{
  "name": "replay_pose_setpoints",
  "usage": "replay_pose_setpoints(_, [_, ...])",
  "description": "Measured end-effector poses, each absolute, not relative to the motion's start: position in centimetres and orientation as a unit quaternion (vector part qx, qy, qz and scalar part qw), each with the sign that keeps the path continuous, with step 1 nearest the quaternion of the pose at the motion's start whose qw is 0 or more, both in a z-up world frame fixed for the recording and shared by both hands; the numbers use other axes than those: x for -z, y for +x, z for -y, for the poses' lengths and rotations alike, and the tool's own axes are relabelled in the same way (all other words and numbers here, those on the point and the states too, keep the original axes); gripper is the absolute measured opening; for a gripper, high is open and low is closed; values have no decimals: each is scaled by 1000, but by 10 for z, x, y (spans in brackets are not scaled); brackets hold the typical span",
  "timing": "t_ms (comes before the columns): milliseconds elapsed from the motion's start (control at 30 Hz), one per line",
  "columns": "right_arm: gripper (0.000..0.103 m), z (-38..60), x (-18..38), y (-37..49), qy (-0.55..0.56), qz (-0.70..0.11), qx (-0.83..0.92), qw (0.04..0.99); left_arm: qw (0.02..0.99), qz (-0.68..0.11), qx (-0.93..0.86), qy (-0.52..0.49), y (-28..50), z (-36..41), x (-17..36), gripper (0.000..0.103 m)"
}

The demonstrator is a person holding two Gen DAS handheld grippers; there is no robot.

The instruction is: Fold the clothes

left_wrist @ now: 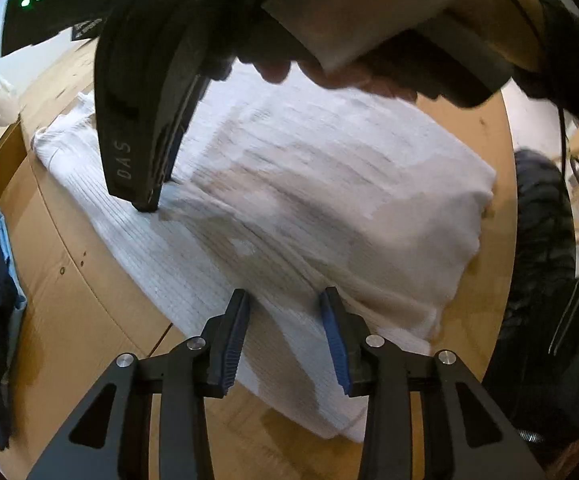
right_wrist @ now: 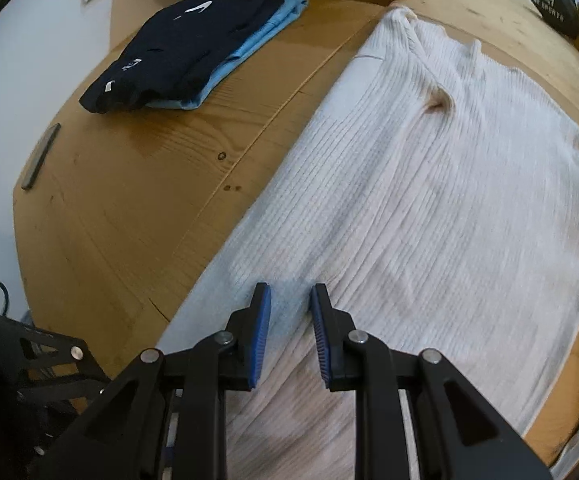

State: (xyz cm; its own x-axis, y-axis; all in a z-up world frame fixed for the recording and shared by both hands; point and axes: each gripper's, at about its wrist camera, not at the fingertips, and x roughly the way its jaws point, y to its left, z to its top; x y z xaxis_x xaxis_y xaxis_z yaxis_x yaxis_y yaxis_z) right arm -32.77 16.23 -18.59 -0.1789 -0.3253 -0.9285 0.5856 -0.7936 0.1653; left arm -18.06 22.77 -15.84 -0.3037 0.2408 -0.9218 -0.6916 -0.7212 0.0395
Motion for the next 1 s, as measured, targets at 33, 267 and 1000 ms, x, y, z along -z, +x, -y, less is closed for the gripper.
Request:
replay_pose_setpoints(33, [21,-161,187,-326,565,-115,760,298,303,-219,-774,-511,-180,-226,159,36])
replay_pose_setpoints(267, [24,-148,184,-334,562,-109,761,305,300,-221,-776,-509,-167,-215,160,37])
replay_pose_setpoints(1000, [40,-420,126,-288,583,-139,800,25,359,-207,-764,-495,-129,-279,114,45])
